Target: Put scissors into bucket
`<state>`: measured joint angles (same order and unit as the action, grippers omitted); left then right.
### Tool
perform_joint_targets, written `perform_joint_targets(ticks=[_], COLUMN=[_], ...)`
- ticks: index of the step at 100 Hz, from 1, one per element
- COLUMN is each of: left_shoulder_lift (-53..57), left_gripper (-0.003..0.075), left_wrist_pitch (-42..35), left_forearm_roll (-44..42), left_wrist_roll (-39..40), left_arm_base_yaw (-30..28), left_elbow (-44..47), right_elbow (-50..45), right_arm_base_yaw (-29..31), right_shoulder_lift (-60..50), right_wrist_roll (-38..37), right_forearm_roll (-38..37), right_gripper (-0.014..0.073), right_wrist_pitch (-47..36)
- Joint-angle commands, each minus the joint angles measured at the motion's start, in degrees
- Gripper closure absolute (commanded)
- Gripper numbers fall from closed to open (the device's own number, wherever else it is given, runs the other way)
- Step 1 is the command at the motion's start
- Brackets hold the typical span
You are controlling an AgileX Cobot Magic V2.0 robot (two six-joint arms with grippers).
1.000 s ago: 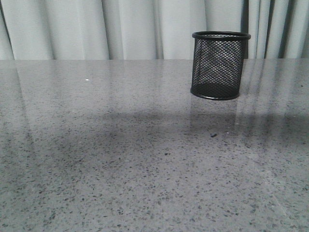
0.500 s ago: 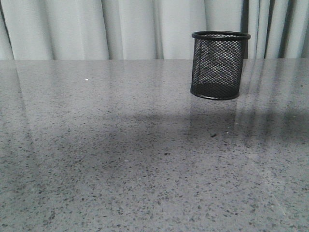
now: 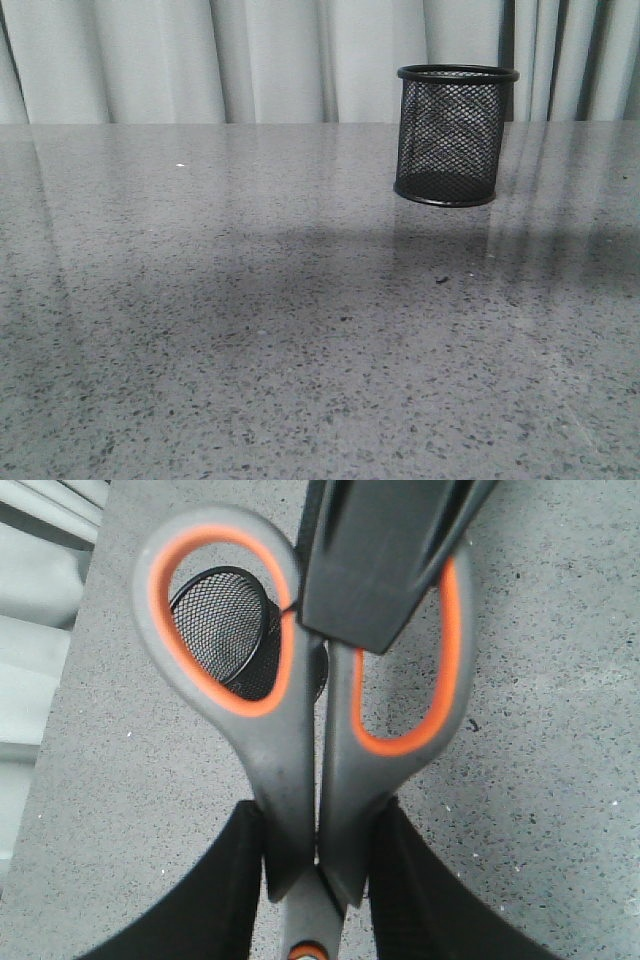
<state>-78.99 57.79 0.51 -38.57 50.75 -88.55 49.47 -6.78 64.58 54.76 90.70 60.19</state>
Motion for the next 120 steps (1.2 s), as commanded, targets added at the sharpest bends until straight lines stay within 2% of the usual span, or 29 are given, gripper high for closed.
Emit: perform_joint_targets(ticks=[1, 9, 24, 31, 40, 51, 74, 93, 101, 111, 120], left_shoulder_lift=[1.6, 1.6, 1.6, 1.6, 1.6, 1.8, 6.2, 13.0, 15.7, 18.3, 19.8], left_gripper=[0.0718, 0.0627, 0.0313, 0.0230, 0.0230, 0.0230, 0.0230, 0.0230, 0.0230, 0.0230, 0.0230], left_wrist_pitch=[-3.7, -2.8, -2.0, -2.1, -2.2, -1.0, 5.5, 4.6, 3.9, 3.3, 2.8], left_forearm_roll=[0.5, 0.2, -0.5, -0.5, -0.5, -0.5, 0.8, 0.8, 0.8, 0.8, 1.0], left_wrist_roll=[0.7, 0.7, 0.7, 0.9, 2.7, 7.8, 11.1, 11.1, 11.1, 11.1, 11.1], left_arm_base_yaw=[0.4, 0.3, 0.3, 0.0, -1.9, -7.0, -19.9, -28.6, -31.7, -35.0, -37.1], left_elbow=[-1.9, -1.9, -1.9, -1.9, -2.1, -2.2, -2.2, -2.2, -2.2, -2.2, -2.2], right_elbow=[1.9, 1.9, 1.9, 1.9, 2.1, 4.4, 13.4, 21.9, 25.3, 28.5, 31.1], right_arm_base_yaw=[0.1, 0.1, 0.1, 0.1, 0.1, 0.1, 0.1, 0.2, 0.2, 0.2, 0.2], right_shoulder_lift=[-0.7, -0.7, -0.7, -0.7, -0.7, -0.7, -0.7, -0.7, -0.6, 0.0, 1.2], right_wrist_roll=[1.1, 1.1, 1.1, 1.1, 1.1, -0.7, -11.6, -20.6, -26.3, -33.2, -37.1], right_forearm_roll=[3.4, 3.4, 3.4, 3.4, 3.0, -2.3, -23.5, -39.7, -48.8, -60.0, -66.3], right_gripper=[0.0661, 0.0661, 0.0661, 0.0661, 0.0660, 0.0660, 0.0642, 0.0642, 0.0642, 0.0642, 0.0642], right_wrist_pitch=[0.8, 0.6, -0.5, -1.8, -3.7, -6.6, -11.4, -12.6, -12.5, -10.7, -8.1])
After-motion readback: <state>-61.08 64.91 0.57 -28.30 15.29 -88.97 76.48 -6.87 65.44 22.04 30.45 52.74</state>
